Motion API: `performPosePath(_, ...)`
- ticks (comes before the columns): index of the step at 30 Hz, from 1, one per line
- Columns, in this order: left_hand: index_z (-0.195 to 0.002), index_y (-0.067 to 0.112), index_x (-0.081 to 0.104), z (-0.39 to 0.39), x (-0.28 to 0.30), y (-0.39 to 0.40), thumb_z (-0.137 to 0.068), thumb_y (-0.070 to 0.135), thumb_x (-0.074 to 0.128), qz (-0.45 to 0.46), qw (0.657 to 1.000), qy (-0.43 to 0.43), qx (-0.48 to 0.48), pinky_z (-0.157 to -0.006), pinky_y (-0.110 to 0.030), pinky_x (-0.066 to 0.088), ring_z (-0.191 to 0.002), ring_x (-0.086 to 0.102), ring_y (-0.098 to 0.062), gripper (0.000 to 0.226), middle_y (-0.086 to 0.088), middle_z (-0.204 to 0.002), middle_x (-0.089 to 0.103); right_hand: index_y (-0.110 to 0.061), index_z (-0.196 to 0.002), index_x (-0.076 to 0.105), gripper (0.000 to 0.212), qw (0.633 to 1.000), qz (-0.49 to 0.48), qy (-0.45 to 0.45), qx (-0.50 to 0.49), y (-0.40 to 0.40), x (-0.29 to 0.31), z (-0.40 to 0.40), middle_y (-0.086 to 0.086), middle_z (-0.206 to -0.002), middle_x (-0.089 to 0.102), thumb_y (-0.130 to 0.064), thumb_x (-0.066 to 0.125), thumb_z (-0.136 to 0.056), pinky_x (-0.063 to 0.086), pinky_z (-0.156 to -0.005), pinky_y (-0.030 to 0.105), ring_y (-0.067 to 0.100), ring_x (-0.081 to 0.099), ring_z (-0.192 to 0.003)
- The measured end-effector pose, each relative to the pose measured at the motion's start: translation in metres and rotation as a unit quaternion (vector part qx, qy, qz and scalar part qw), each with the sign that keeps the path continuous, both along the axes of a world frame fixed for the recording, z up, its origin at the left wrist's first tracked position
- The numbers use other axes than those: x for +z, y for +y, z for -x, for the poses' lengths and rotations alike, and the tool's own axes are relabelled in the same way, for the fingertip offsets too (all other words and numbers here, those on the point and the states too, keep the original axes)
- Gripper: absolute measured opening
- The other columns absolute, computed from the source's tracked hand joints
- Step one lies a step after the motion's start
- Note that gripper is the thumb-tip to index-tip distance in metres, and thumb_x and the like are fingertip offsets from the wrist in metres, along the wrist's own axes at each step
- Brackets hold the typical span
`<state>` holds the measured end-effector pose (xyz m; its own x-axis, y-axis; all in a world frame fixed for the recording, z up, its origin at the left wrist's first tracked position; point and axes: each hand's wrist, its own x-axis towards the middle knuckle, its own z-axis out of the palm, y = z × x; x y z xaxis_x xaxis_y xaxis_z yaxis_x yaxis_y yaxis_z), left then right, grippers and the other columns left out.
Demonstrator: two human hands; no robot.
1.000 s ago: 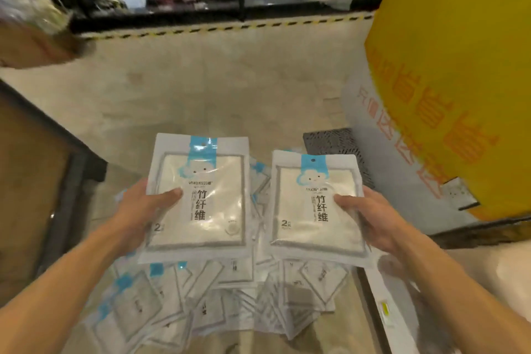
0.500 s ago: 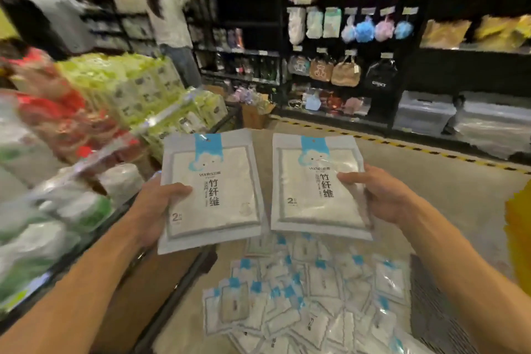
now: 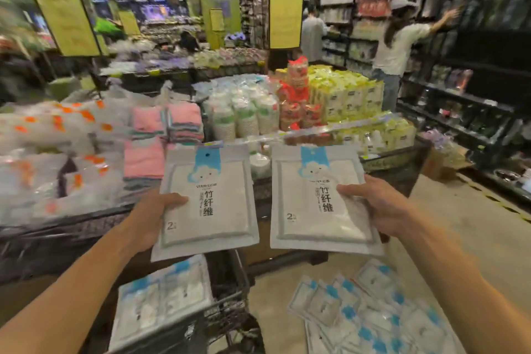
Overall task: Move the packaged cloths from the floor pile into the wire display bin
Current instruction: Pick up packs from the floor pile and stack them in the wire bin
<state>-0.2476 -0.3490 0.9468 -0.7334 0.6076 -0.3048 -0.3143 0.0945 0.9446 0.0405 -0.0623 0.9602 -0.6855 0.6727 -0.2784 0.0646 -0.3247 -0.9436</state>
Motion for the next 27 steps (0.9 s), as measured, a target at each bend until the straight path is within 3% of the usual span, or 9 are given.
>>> performPosePath(5, -0.123, 0.007, 0.064, 0.036, -0.011, -0.113, -0.092, -0.006, 0.052, -0.002, 0.998, 0.000, 0.058, -0.068, -0.049, 0.064, -0.092, 0.075, -0.042, 0.035, -0.025, -0.115, 0.073, -0.003, -0.125, 0.065, 0.036, 0.996, -0.017, -0.021, 0.091, -0.067, -0.005, 0.086, 0.020, -0.111, 0.077, 0.003, 0.069, -0.090, 0.060, -0.088, 0.051, 0.038, 0.075, -0.100)
performPosePath(8, -0.122, 0.007, 0.063, 0.067, -0.022, -0.170, -0.092, -0.007, 0.055, 0.003, 0.995, -0.001, 0.104, -0.069, -0.049, 0.064, -0.093, 0.075, -0.042, 0.034, -0.024, -0.115, 0.073, -0.003, -0.123, 0.063, 0.033, 0.991, -0.020, -0.027, 0.126, -0.106, -0.009, 0.137, 0.019, -0.108, 0.077, 0.002, 0.068, -0.091, 0.064, -0.072, 0.044, 0.036, 0.077, -0.095)
performPosePath(12, -0.119, 0.010, 0.062, 0.111, -0.038, -0.228, -0.092, -0.007, 0.058, 0.023, 0.990, -0.001, 0.142, -0.072, -0.050, 0.062, -0.092, 0.075, -0.041, 0.033, -0.021, -0.109, 0.075, -0.003, -0.111, 0.062, 0.020, 0.989, -0.015, -0.040, 0.144, -0.154, -0.020, 0.202, 0.013, -0.088, 0.080, 0.006, 0.064, -0.093, 0.061, -0.054, 0.033, 0.027, 0.079, -0.074)
performPosePath(15, -0.123, 0.010, 0.061, 0.142, -0.053, -0.257, -0.091, -0.007, 0.060, 0.039, 0.987, -0.010, 0.154, -0.084, -0.058, 0.058, -0.099, 0.072, -0.045, 0.037, -0.021, -0.111, 0.075, -0.003, -0.117, 0.064, 0.025, 0.987, 0.006, -0.049, 0.152, -0.182, -0.036, 0.239, 0.018, -0.102, 0.079, 0.004, 0.065, -0.093, 0.064, -0.073, 0.046, 0.034, 0.078, -0.090)
performPosePath(17, -0.122, 0.009, 0.061, 0.156, -0.063, -0.269, -0.092, -0.007, 0.060, 0.048, 0.985, -0.024, 0.163, -0.083, -0.056, 0.058, -0.099, 0.072, -0.044, 0.035, -0.020, -0.110, 0.075, -0.004, -0.124, 0.063, 0.032, 0.985, 0.017, -0.063, 0.159, -0.194, -0.049, 0.258, 0.019, -0.109, 0.077, 0.002, 0.067, -0.093, 0.063, -0.081, 0.051, 0.038, 0.076, -0.098)
performPosePath(21, -0.119, 0.009, 0.062, 0.176, -0.088, -0.276, -0.092, -0.006, 0.061, 0.058, 0.984, -0.044, 0.161, -0.081, -0.053, 0.058, -0.098, 0.072, -0.043, 0.031, -0.020, -0.108, 0.076, -0.003, -0.129, 0.059, 0.040, 0.983, 0.034, -0.080, 0.164, -0.200, -0.073, 0.287, 0.021, -0.113, 0.076, 0.004, 0.067, -0.091, 0.061, -0.085, 0.054, 0.040, 0.075, -0.102)
performPosePath(27, -0.116, 0.010, 0.062, 0.196, -0.134, -0.268, -0.090, -0.009, 0.060, 0.078, 0.973, -0.102, 0.194, -0.077, -0.053, 0.059, -0.095, 0.073, -0.042, 0.032, -0.020, -0.107, 0.076, -0.007, -0.131, 0.059, 0.038, 0.981, 0.063, -0.104, 0.152, -0.183, -0.121, 0.328, 0.019, -0.113, 0.076, 0.002, 0.065, -0.094, 0.063, -0.080, 0.052, 0.039, 0.075, -0.102)
